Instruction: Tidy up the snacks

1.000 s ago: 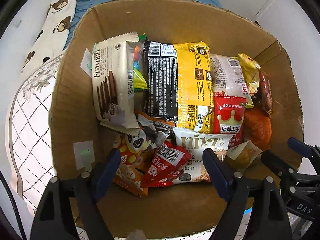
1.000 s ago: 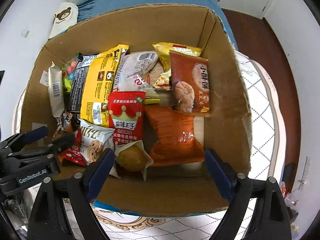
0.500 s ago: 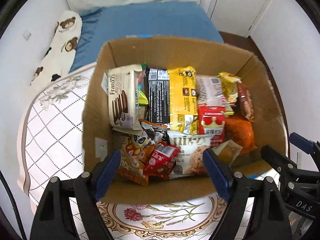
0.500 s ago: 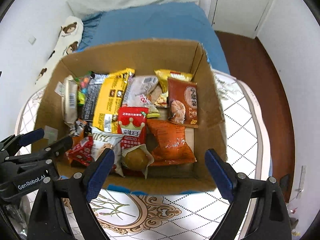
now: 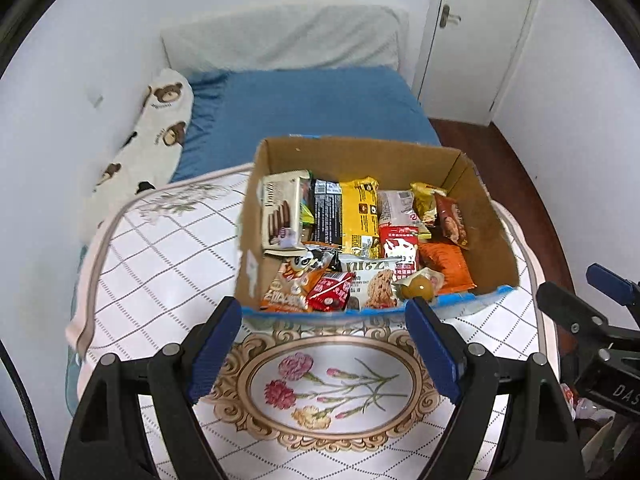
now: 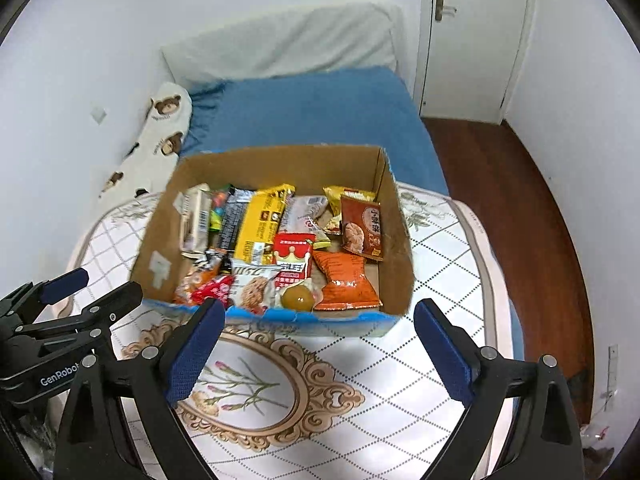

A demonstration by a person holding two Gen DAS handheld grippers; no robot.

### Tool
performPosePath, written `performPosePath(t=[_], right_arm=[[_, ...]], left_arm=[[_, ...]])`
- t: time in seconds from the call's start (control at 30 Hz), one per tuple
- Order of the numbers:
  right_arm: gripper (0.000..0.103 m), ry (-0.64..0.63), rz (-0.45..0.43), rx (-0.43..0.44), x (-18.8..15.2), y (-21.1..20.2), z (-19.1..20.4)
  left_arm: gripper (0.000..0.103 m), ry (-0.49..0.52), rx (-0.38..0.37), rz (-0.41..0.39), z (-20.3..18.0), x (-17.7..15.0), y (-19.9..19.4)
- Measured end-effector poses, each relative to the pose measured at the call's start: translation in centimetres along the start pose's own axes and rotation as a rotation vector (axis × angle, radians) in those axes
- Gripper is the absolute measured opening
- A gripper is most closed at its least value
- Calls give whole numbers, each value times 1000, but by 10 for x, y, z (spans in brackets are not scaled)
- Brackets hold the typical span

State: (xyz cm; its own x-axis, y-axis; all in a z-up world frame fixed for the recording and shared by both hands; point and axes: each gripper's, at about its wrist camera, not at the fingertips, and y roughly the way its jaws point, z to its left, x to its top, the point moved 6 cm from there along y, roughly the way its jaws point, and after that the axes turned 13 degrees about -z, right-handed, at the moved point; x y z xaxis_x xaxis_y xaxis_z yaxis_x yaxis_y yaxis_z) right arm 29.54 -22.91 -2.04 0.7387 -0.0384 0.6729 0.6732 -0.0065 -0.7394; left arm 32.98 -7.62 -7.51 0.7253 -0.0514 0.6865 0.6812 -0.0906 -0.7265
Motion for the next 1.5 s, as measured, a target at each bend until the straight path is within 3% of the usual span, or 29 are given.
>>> performPosePath(t=[0.43, 0.77, 0.97, 1.1, 1.5], right_arm=[[101, -34, -175, 14, -12, -123, 21], [102, -15, -227, 27, -25, -178, 25], [102, -15, -233, 25, -30, -189, 25], [102, -16, -227, 19, -32, -187, 24], [103, -34, -229, -23, -29, -156, 17]], left_arm=[[84, -18, 8, -140, 8, -21, -101], [84, -37, 7, -192, 12, -33, -152], [84, -23, 20, -215, 9, -35, -161], [101, -25, 22, -221, 8, -33, -158], [102, -11, 54, -194, 6, -28, -118]])
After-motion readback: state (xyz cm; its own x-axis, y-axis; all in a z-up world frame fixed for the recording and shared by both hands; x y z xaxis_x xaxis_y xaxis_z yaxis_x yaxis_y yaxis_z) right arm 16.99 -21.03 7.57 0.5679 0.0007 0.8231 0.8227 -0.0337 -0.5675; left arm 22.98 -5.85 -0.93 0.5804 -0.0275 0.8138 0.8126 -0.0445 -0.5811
